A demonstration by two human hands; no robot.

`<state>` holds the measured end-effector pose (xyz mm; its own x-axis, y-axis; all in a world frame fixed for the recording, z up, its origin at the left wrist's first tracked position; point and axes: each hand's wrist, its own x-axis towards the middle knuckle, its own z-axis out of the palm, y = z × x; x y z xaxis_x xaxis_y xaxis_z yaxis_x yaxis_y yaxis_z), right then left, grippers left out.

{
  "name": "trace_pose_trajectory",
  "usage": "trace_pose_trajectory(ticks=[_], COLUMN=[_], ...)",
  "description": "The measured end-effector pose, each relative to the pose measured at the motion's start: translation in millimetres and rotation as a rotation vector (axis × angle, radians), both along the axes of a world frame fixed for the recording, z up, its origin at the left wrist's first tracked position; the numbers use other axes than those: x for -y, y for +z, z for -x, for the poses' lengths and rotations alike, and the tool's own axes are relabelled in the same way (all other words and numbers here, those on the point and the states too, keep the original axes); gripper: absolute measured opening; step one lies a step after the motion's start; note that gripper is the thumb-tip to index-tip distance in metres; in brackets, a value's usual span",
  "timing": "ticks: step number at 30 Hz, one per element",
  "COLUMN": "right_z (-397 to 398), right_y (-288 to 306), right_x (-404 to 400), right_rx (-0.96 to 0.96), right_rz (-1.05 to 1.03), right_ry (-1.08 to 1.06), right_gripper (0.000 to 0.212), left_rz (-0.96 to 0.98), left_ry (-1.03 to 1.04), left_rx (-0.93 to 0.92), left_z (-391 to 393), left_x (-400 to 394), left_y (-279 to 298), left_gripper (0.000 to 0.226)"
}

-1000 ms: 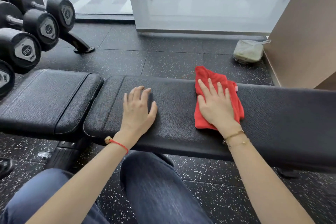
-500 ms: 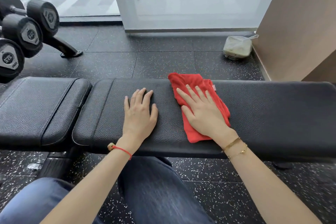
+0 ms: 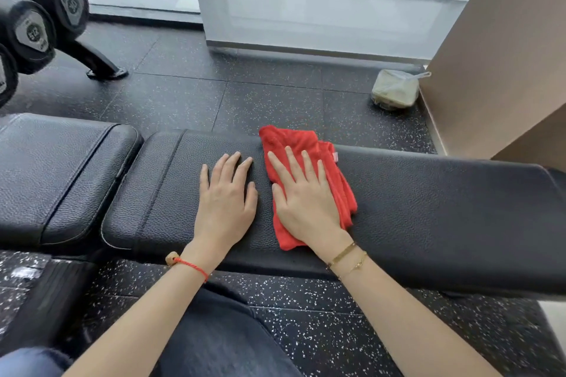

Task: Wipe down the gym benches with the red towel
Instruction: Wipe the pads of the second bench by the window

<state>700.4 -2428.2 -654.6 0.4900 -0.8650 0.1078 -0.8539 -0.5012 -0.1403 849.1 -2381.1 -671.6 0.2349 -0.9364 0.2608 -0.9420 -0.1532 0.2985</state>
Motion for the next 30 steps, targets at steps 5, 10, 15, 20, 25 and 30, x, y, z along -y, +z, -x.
trace_pose_trajectory(ticks=[5,10,15,20,25,30], right_z=[-7,-11,-10,-13,-15,-19], right_y=[-1,-3,2,4,4,4], right_x=[3,-5,-20,-22,-23,-27], right_rx=[0.005,-0.005,-0.016,0.003,0.020,0.019], right_rz=[-0.004,-0.024,-0.057,-0.091,-0.089,-0.086], right_ry=[-0.016,-0.031,-0.046,-0.074,-0.088,-0.120], right_gripper=[0.059,0.059,0.058,0.056,0.054,0.053], left_rz=[-0.012,-0.012,-0.022,-0.027,-0.032,-0.036], left_ry=[-0.006,0.001,-0.016,-0.052,-0.073,-0.089], left_rx=[0.009,0.025,0.010,-0.024,-0.043,-0.046], left_z=[3,-3,-5,-8,-9,-11], left_x=[-1,-1,1,-2,-4,-5], left_y=[2,0,3,4,4,2], left_gripper=[0.052,0.051,0.046,0.046,0.047,0.049])
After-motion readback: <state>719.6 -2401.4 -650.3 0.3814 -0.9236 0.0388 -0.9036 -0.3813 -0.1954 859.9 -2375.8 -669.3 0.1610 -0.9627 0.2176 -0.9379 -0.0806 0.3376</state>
